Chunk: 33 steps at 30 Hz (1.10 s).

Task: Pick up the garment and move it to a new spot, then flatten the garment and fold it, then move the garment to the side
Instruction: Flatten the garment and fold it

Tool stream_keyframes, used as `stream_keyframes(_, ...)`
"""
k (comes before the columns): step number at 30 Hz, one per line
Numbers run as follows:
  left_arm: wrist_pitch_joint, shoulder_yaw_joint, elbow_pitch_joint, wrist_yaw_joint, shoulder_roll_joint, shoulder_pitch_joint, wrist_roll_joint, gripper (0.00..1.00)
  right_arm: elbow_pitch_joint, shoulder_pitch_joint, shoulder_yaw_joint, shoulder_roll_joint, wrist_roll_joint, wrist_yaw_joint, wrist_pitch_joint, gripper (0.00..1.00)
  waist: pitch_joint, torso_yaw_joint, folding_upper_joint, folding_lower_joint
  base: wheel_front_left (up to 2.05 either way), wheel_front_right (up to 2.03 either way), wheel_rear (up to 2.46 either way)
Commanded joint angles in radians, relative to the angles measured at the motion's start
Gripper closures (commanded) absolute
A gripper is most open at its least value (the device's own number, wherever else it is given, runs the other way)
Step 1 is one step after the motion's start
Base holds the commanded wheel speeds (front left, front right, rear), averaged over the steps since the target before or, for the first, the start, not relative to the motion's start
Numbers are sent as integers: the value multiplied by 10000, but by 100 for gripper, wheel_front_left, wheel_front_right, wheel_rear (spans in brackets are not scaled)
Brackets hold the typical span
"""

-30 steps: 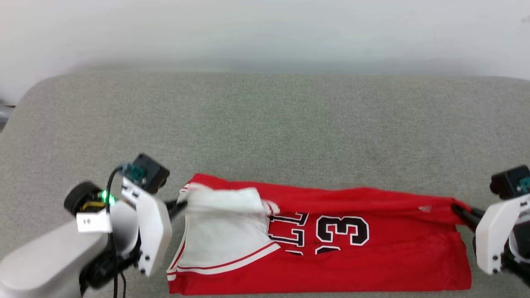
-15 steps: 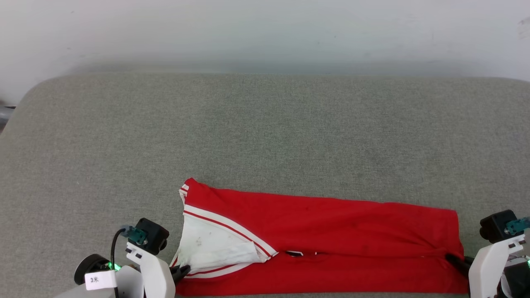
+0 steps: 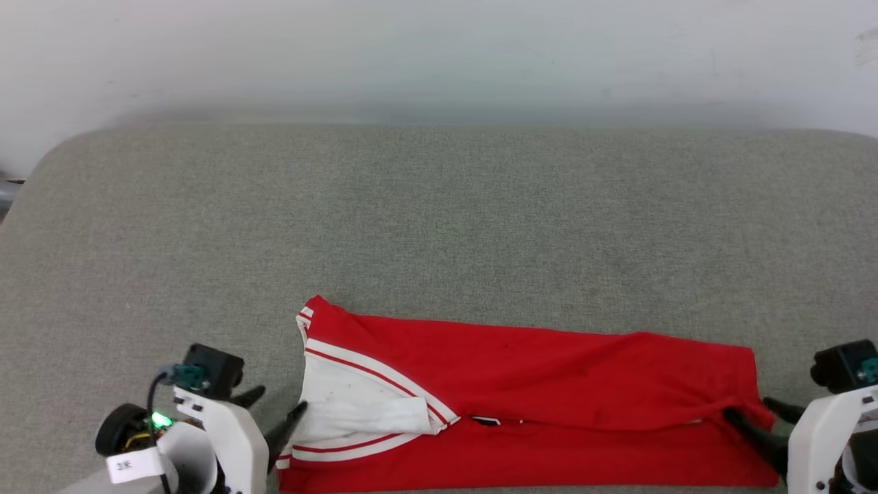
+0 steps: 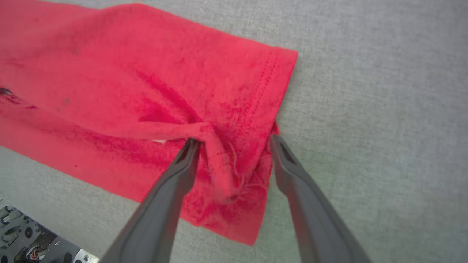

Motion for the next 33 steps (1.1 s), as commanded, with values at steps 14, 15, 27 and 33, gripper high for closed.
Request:
stream_keyframes(14,-2835,1607,-529,2068,-28,613,759,0,-1176,485,-1644,-858,1043,-13,1211,0,-476,235,0,0,0,0,0)
stream_keyframes(15,-2902,1770,-562,2204,-73,685,885,0,-1090,486,-1713,-887,1049,-13,1368,0,-484,264,0,0,0,0,0)
stream_keyframes(27,-2969,5434,-1576,3833,-1595,2766,4481,0,-113,234,-2066,-353,1278,-13,2597,0,-80,833,0,0,0,0,0)
stream_keyframes(33,-2965,7231,-1987,3749,-2643,4021,6073,0,236,114,-2000,-99,1432,-13,2628,0,189,1091,0,0,0,0,0)
